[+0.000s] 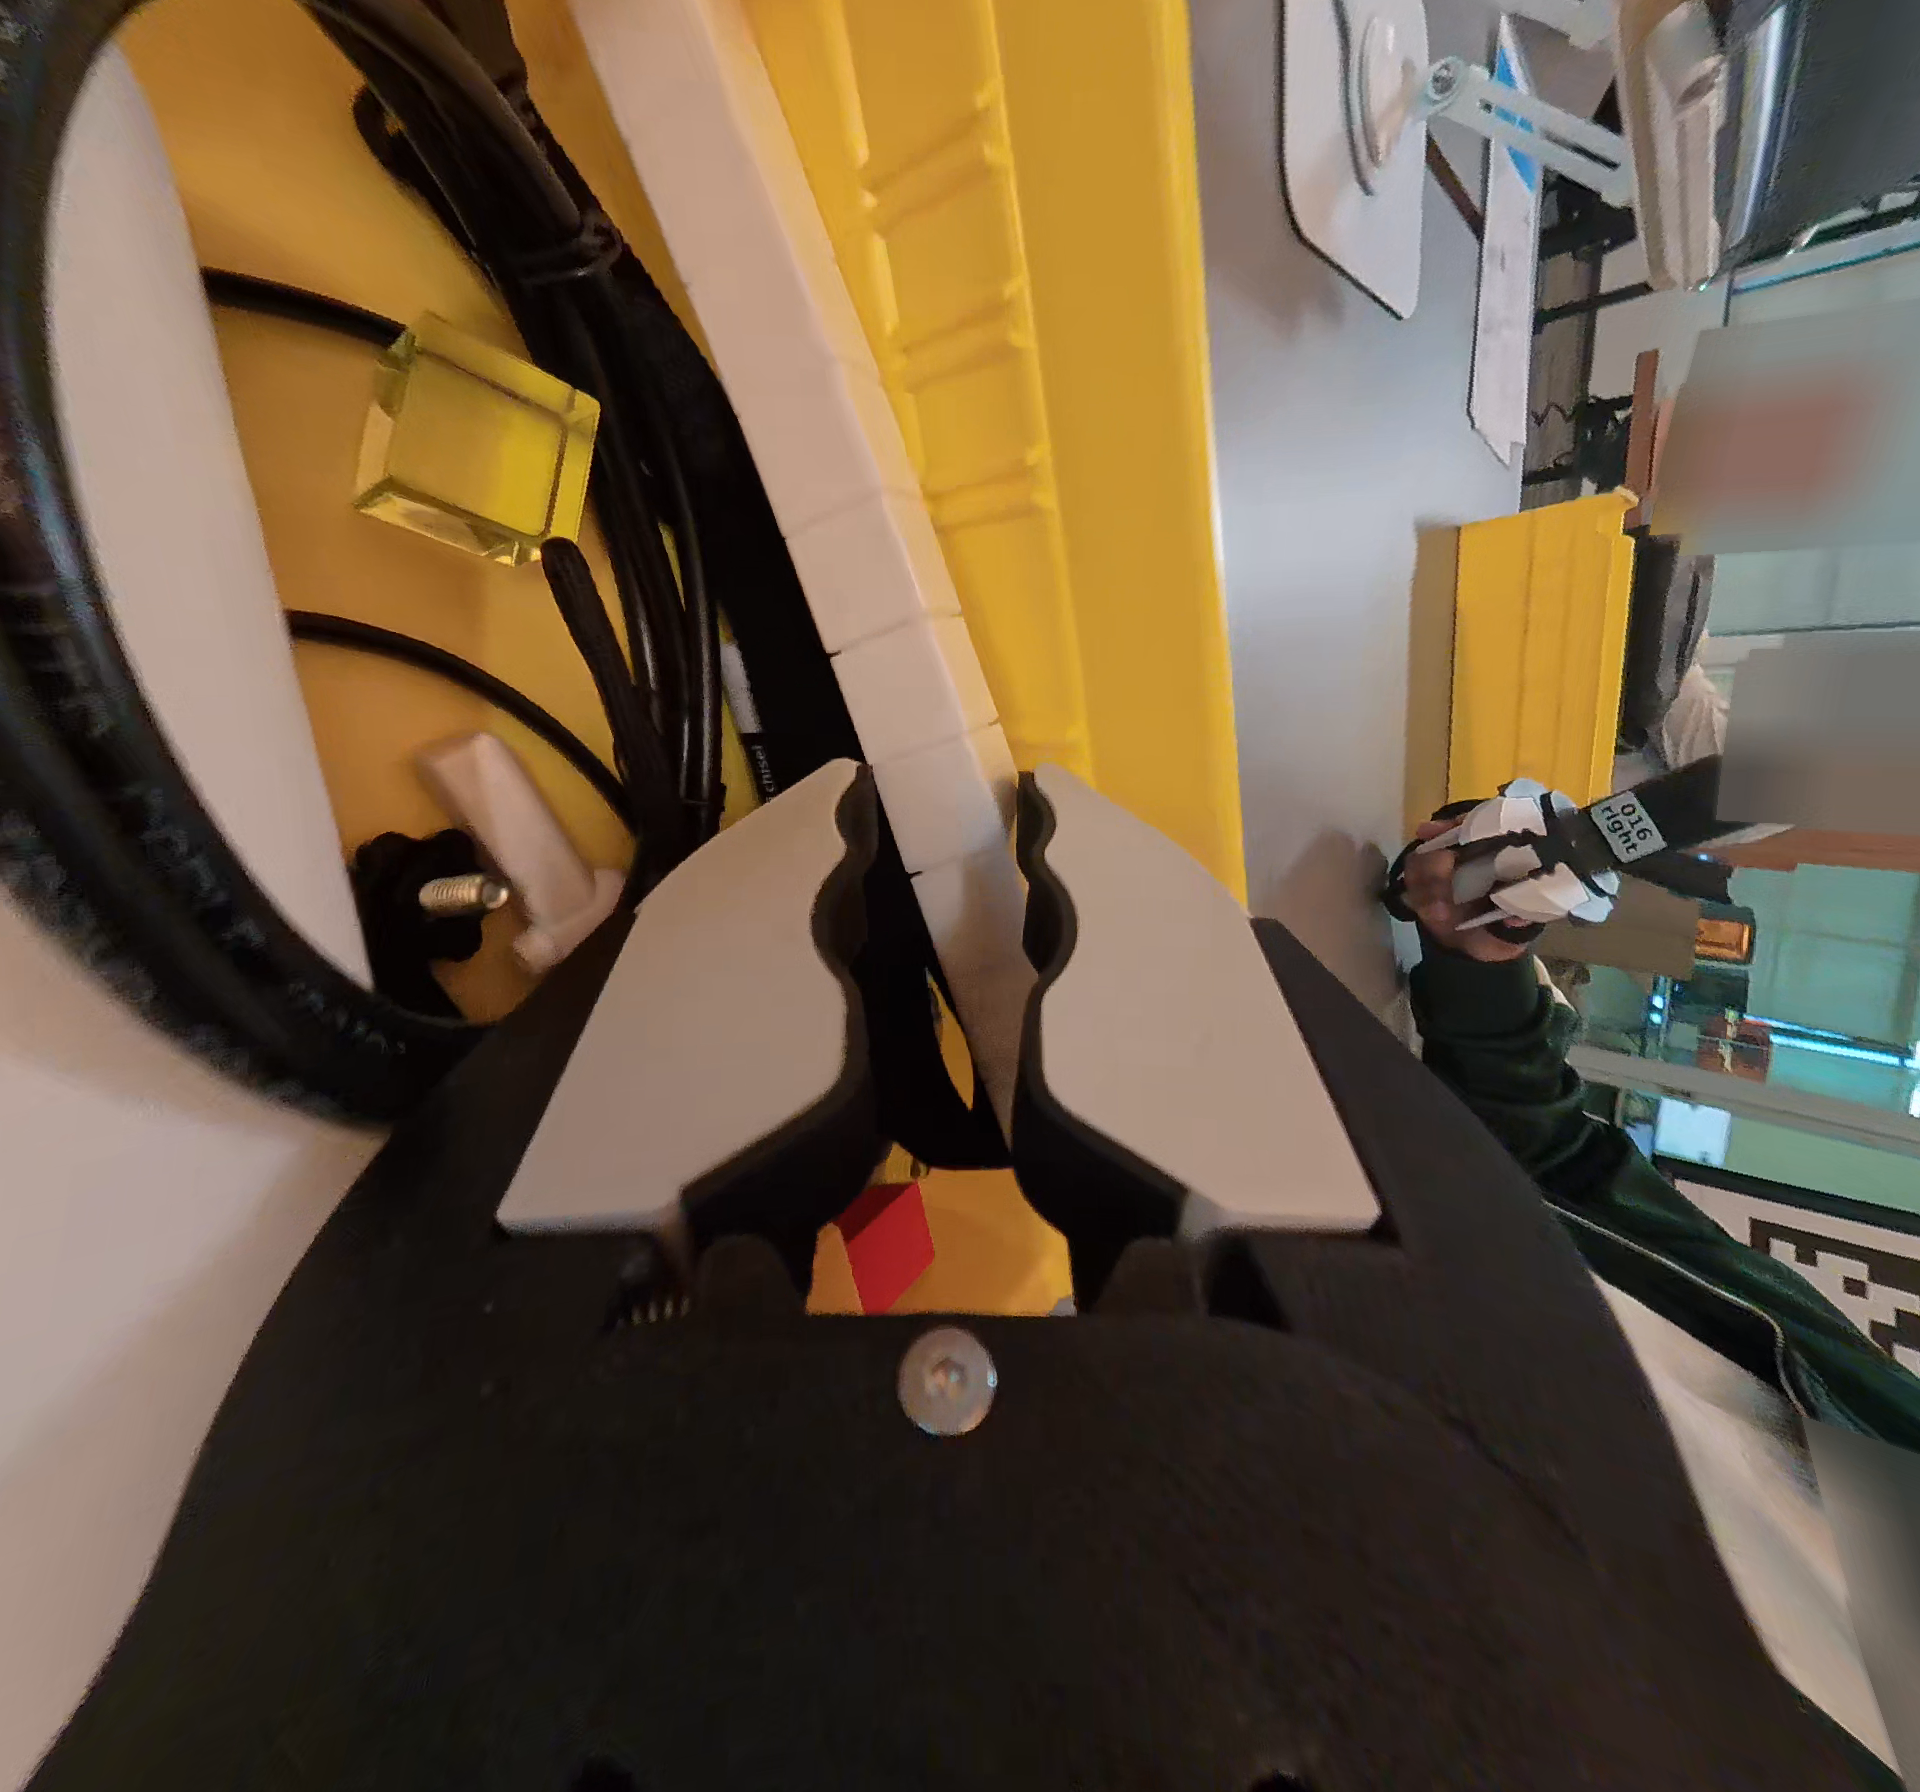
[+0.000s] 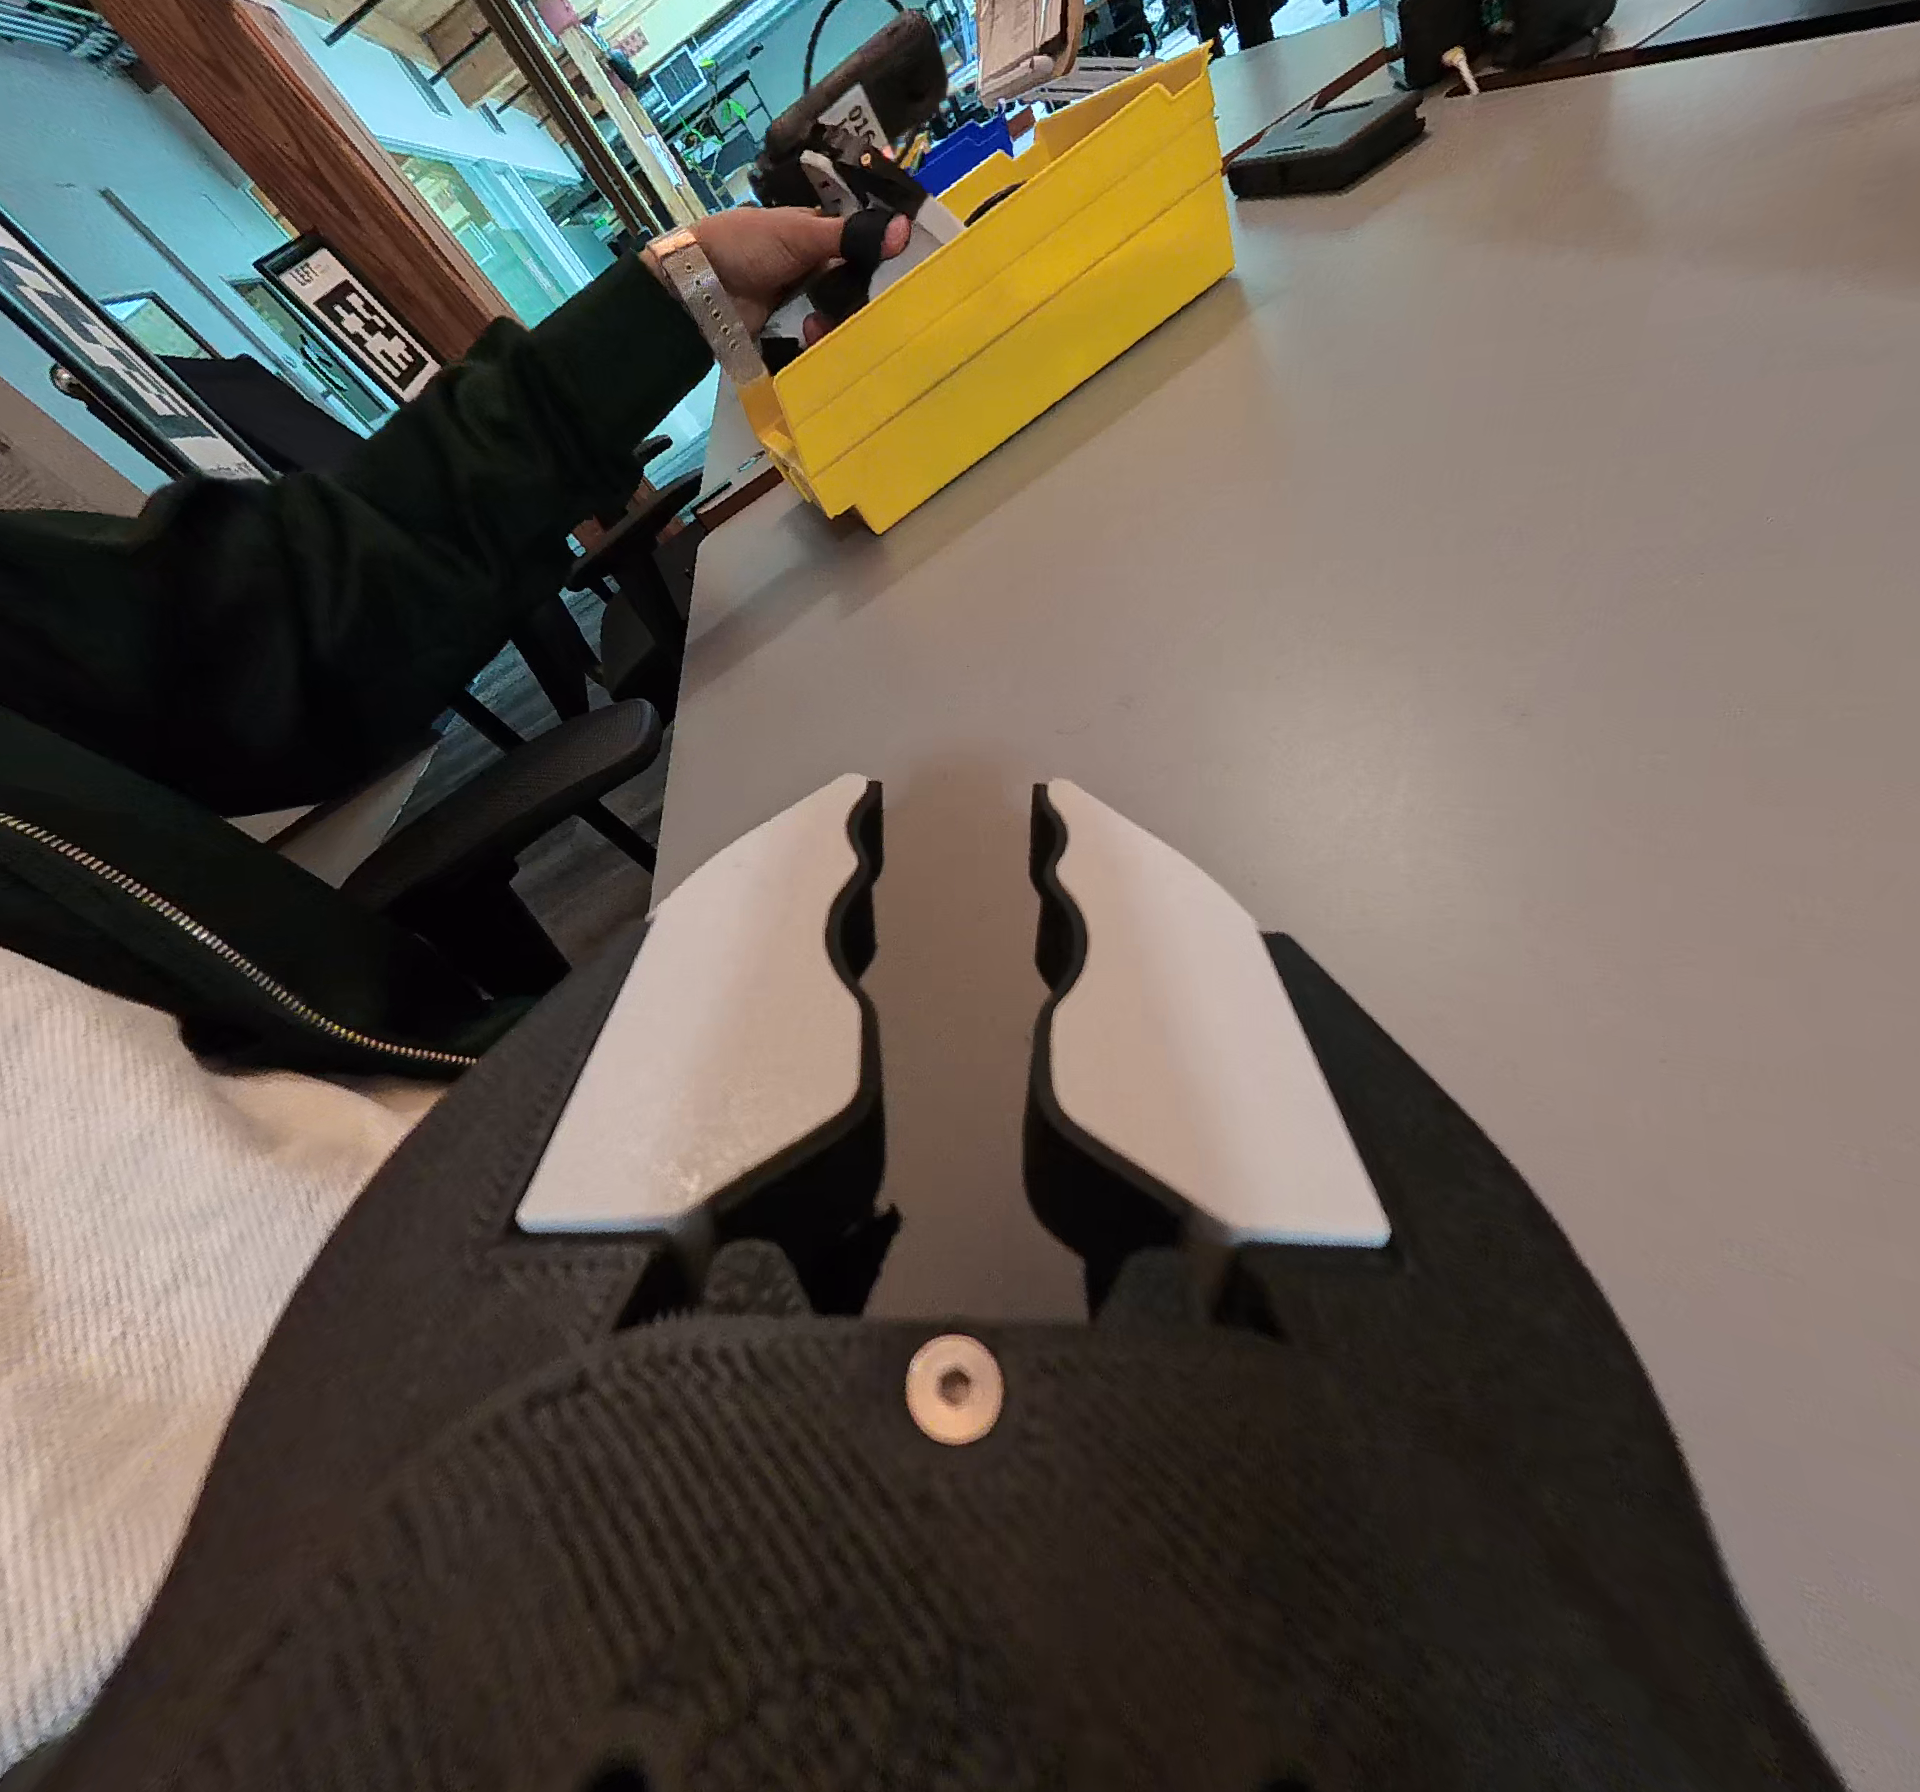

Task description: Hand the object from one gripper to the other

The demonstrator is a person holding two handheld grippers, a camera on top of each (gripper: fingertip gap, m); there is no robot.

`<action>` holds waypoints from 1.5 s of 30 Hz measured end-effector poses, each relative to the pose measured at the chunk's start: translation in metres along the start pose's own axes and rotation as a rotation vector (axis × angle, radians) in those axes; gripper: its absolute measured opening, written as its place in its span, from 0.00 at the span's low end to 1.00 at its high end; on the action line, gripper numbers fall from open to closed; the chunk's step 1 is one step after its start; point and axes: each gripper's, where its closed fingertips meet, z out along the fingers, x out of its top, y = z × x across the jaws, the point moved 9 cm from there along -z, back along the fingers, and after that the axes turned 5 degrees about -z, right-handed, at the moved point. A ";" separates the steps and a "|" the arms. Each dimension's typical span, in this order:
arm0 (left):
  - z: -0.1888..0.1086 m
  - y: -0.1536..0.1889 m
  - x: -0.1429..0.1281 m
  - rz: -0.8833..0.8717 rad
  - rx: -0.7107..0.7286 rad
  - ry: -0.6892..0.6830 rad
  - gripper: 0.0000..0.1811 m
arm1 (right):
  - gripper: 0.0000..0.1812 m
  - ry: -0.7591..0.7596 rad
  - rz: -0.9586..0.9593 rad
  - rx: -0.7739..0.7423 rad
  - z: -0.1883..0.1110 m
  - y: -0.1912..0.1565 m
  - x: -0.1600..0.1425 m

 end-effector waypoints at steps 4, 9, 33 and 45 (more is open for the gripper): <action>-0.023 0.005 -0.005 0.033 -0.015 0.104 0.14 | 0.15 0.004 -0.004 0.001 0.000 0.000 0.000; -0.062 0.014 -0.014 0.082 -0.073 0.264 0.13 | 0.15 -0.001 -0.002 0.000 0.000 0.000 0.000; 0.016 0.163 -0.071 0.301 -0.647 0.337 0.12 | 0.21 0.435 0.111 0.006 0.050 -0.003 0.068; 0.187 0.250 -0.142 0.279 -0.943 0.120 0.12 | 0.28 0.665 0.198 -0.004 0.010 0.021 0.116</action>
